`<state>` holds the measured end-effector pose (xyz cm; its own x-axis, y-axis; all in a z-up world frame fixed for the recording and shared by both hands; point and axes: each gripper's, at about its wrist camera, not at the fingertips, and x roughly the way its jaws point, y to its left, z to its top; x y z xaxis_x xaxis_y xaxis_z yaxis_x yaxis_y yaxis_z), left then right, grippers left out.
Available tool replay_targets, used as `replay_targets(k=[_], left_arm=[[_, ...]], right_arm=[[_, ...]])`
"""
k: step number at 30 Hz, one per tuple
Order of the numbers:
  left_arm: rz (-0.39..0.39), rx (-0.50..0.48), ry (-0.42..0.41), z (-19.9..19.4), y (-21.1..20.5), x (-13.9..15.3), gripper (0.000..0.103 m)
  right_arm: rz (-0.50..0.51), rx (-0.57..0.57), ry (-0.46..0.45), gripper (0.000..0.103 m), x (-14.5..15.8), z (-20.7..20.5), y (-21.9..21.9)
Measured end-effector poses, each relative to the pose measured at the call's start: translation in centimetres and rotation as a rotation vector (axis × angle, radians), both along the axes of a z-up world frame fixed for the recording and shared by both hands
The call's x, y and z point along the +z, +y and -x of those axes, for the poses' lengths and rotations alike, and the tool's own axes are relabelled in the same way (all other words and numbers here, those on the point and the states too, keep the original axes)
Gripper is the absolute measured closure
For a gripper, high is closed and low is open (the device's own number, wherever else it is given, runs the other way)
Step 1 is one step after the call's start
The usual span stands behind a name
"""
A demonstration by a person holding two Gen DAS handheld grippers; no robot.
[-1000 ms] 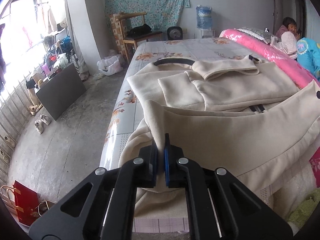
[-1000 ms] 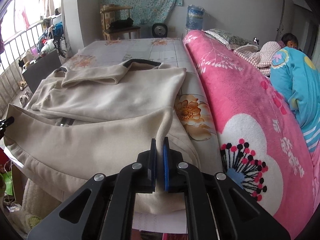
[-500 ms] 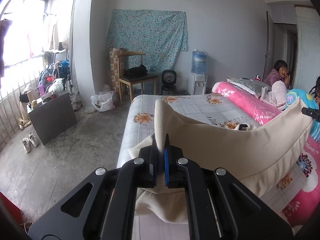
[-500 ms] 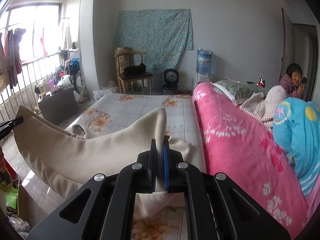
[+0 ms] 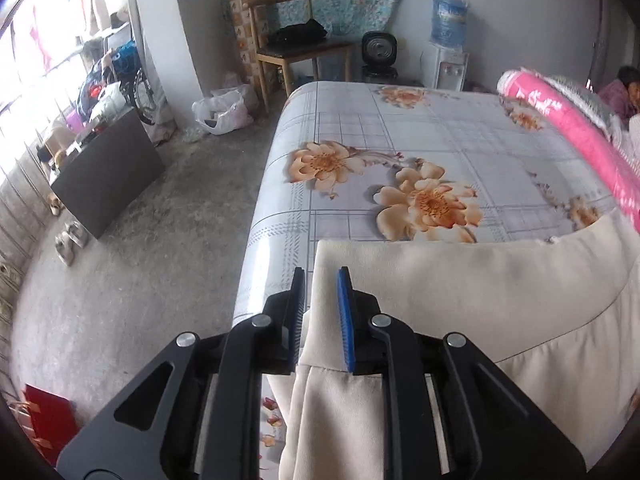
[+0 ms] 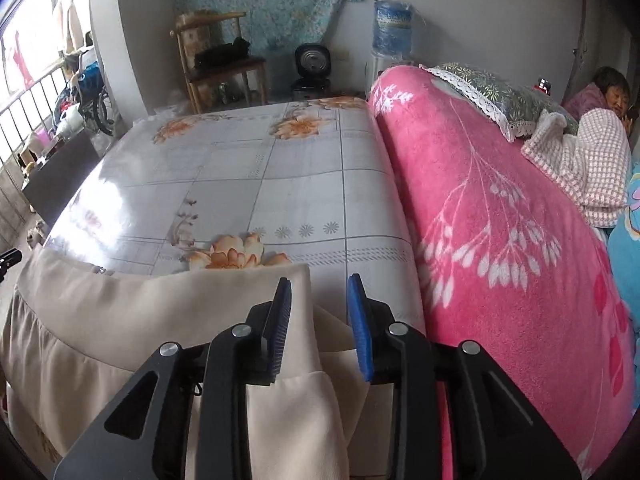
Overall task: Fold large clothes
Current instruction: 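Fold the held hem over the jacket toward the collar and release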
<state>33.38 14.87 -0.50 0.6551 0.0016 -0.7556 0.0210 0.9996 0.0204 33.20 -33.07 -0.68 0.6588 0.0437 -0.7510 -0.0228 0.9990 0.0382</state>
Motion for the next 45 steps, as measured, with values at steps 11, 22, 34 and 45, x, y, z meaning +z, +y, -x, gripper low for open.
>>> replay_targets(k=[11, 22, 34, 45], left_arm=[[0.204, -0.069, 0.173, 2.8, 1.2, -3.6, 0.081], [0.076, -0.27, 0.115, 13.6, -3.0, -1.8, 0.071], [0.115, -0.289, -0.013, 15.6, -4.3, 0.4, 0.064], [0.03, -0.359, 0.04, 15.5, -13.2, -4.4, 0.058]], right_arm=[[-0.087, 0.069, 0.186, 0.091, -3.8, 3.0, -1.6], [0.061, 0.215, 0.15, 0.094, -2.3, 15.0, 0.5], [-0.065, 0.245, 0.015, 0.064, 0.7, 16.4, 4.4], [0.024, 0.375, 0.076, 0.057, -4.7, 16.3, 16.4]])
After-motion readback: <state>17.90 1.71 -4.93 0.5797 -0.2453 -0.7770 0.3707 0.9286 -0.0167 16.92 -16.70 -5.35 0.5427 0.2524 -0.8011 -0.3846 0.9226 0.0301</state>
